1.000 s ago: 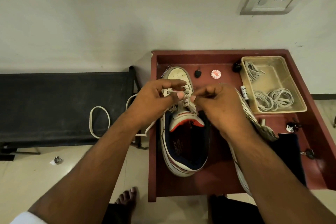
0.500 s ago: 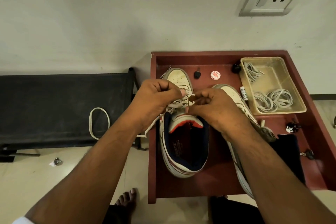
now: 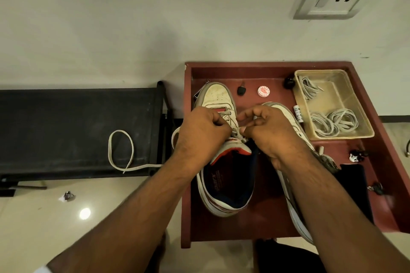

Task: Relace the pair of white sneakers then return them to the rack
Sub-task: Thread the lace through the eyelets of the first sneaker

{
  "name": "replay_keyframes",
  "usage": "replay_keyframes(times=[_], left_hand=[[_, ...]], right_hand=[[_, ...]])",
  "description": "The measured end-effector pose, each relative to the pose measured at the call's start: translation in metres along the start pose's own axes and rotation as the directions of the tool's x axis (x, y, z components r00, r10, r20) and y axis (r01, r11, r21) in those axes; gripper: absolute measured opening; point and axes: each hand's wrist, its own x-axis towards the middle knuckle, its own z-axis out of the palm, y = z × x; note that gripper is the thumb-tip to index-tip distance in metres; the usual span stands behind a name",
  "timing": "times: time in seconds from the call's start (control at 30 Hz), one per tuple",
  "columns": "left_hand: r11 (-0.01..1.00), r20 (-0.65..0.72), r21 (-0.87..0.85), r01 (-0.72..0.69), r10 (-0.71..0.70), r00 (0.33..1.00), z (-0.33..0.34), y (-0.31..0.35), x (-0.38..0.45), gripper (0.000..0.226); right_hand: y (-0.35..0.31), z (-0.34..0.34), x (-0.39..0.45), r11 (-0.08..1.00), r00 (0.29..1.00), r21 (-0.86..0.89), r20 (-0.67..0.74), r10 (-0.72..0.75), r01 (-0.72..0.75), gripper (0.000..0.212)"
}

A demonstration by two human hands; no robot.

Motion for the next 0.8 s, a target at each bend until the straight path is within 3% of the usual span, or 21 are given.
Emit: replay_keyframes(times=[0.2, 0.63, 0.73, 0.8], left_hand=[[0.993, 0.034, -0.096, 0.07, -0.067, 0.997, 0.0, -0.003, 0.001, 0.012], [0.988, -0.057, 0.151, 0.036, -0.027, 0.998, 0.01, 0.004, -0.008, 0.014], [0.99, -0.03, 0.138, 0.04, -0.037, 0.999, 0.01, 0.005, -0.009, 0.012], [0.991, -0.024, 0.13, 0.038, -0.035, 0.999, 0.012, 0.005, -0.009, 0.01]], right_hand=[[0.002, 0.0, 0.003, 0.999, 0.999, 0.04, -0.014, 0.036, -0.035, 0.028], [0.004, -0.004, 0.006, 0.994, 0.997, 0.079, -0.008, 0.075, -0.074, 0.025], [0.0, -0.012, 0.004, 0.982, 0.992, 0.151, 0.068, 0.107, -0.116, 0.012], [0.0, -0.017, 0.002, 0.968, 0.979, 0.195, 0.159, 0.129, -0.16, 0.017]])
